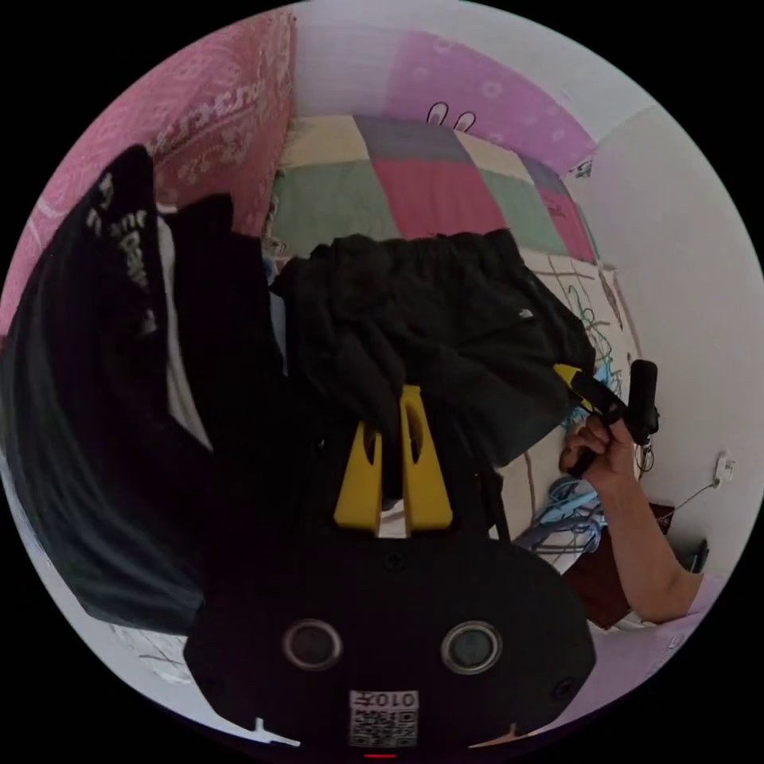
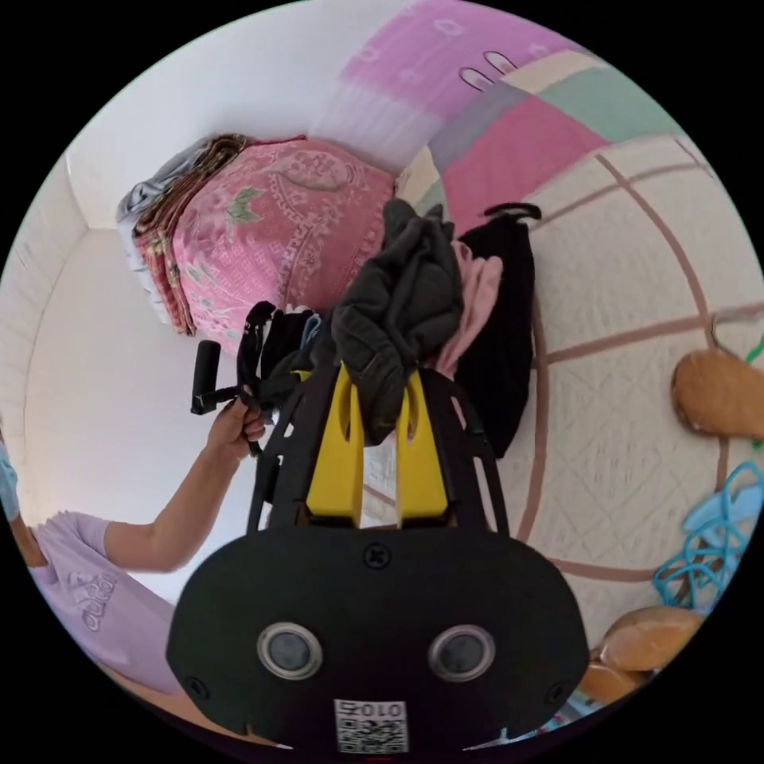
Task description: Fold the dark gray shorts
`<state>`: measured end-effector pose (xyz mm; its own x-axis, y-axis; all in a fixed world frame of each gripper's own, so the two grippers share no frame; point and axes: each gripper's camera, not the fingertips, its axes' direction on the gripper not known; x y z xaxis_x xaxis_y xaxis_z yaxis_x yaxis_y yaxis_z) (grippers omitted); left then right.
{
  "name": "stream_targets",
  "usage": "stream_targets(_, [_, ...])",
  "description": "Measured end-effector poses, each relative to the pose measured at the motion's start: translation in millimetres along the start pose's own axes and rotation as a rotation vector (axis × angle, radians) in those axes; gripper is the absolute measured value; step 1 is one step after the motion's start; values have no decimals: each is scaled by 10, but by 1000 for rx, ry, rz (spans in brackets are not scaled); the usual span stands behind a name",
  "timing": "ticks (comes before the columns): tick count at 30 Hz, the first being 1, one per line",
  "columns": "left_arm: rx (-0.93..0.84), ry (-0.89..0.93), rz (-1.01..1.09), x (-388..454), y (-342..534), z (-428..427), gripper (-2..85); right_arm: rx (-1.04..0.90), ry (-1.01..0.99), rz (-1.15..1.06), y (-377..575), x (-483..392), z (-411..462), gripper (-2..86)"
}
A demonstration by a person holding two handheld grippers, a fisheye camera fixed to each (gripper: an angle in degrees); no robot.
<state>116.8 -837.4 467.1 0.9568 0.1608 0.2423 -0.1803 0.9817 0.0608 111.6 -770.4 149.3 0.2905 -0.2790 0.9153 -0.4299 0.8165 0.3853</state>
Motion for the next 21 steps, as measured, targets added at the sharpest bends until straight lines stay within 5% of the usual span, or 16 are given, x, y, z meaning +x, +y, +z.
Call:
stream_targets(5, [216, -36, 95, 163, -209, -547, 74, 147, -2, -181, -223, -471, -252, 76])
stream_targets(13, [-52, -124, 63, 174, -313, -36, 106, -40, 94, 12, -357, -76, -30, 87])
stream_targets(21, [130, -362, 171, 476, 24, -450, 111, 13, 159, -58, -307, -233, -354, 90])
